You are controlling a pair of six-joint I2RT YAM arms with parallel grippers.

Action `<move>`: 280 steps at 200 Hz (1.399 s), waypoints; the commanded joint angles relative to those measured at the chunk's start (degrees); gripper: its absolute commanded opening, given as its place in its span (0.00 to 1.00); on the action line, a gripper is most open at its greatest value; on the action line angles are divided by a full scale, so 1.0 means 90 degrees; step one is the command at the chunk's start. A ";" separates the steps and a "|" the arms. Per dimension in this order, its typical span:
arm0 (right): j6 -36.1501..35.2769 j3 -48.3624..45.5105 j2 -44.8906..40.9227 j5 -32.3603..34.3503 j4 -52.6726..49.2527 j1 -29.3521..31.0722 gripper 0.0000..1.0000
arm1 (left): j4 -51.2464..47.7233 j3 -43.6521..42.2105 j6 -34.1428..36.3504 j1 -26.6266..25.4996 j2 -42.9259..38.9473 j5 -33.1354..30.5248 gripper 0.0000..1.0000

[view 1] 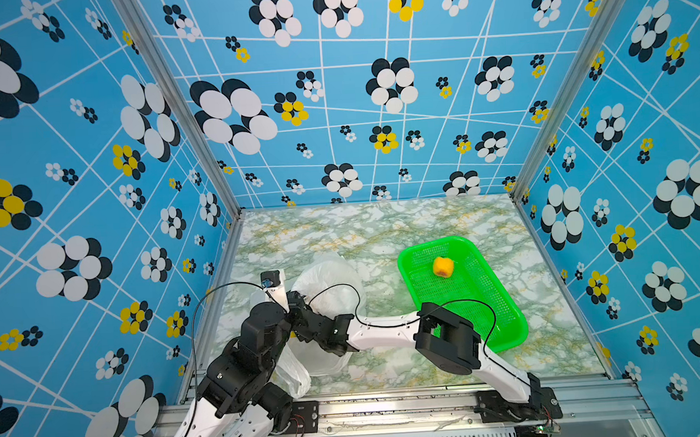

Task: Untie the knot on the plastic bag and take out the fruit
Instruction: 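Lower the right gripper into the bag and grasp the pink fruit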

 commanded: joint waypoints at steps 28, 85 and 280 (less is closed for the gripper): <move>0.0129 0.0172 0.0084 -0.0191 -0.0506 -0.0040 0.61 | 0.0046 -0.0079 -0.0026 0.0049 -0.0017 -0.0040 0.00; 0.0062 -0.0853 -0.1027 -0.0388 0.0049 0.0046 0.49 | -0.0051 -0.0054 -0.0069 0.0045 0.0052 -0.0217 0.00; -0.0774 -0.4720 -0.4418 -0.0817 0.3068 0.0878 0.34 | -0.0061 -0.0064 -0.0115 0.0045 0.0179 -0.0238 0.00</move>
